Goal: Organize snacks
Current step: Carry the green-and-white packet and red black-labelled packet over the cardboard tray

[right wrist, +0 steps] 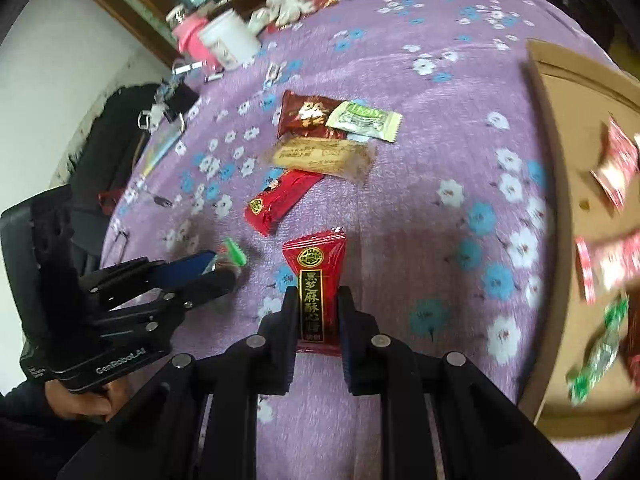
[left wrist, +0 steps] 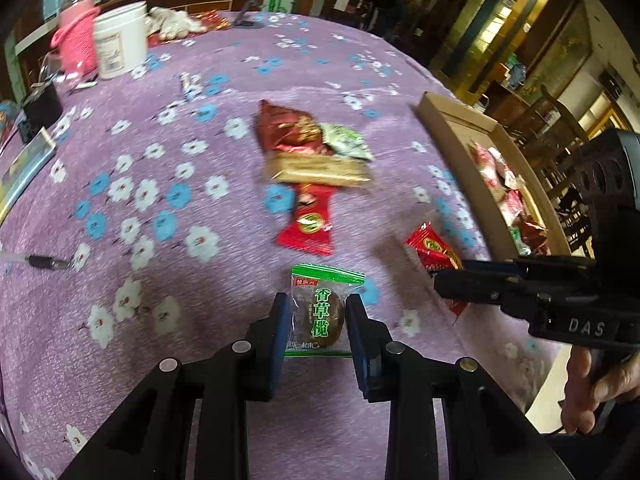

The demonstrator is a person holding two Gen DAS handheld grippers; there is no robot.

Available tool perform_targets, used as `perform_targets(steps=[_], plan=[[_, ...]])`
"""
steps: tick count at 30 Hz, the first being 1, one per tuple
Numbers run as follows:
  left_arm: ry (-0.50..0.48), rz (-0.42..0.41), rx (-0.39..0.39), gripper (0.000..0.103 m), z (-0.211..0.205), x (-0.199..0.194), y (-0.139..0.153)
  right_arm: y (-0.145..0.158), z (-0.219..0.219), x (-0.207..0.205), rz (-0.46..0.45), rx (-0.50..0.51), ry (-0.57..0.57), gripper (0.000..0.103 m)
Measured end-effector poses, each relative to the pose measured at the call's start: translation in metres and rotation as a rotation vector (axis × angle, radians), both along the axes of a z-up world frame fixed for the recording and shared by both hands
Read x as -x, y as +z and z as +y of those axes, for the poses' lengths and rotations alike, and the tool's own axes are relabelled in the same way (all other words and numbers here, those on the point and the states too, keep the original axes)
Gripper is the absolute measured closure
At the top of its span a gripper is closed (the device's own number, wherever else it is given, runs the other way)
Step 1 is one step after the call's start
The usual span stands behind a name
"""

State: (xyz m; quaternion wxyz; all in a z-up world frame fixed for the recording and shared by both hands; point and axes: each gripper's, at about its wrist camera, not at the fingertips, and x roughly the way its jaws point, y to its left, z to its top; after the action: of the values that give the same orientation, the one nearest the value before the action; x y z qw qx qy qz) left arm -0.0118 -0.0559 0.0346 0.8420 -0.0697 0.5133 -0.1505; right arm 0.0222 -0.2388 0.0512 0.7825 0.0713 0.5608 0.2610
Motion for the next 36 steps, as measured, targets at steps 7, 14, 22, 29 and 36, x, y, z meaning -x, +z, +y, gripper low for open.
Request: perform_targets(steps=[7, 14, 22, 29, 36], plan=[[-0.087, -0.023, -0.007, 0.074, -0.037, -0.002, 0.013, 0.013, -0.029, 0.01, -0.027, -0.037, -0.06, 0.086], [-0.158, -0.045, -0.004, 0.074, -0.074, -0.006, 0.026, 0.025, -0.079, 0.017, -0.045, -0.077, -0.165, 0.086], [-0.256, -0.071, -0.004, 0.074, -0.128, -0.013, 0.04, 0.034, -0.14, 0.024, -0.063, -0.103, -0.298, 0.086], [-0.336, -0.072, 0.012, 0.074, -0.177, -0.027, 0.052, 0.037, -0.19, 0.025, -0.062, -0.134, -0.393, 0.086], [-0.368, -0.069, 0.01, 0.074, -0.222, -0.049, 0.059, 0.042, -0.223, 0.014, -0.066, -0.132, -0.43, 0.085]])
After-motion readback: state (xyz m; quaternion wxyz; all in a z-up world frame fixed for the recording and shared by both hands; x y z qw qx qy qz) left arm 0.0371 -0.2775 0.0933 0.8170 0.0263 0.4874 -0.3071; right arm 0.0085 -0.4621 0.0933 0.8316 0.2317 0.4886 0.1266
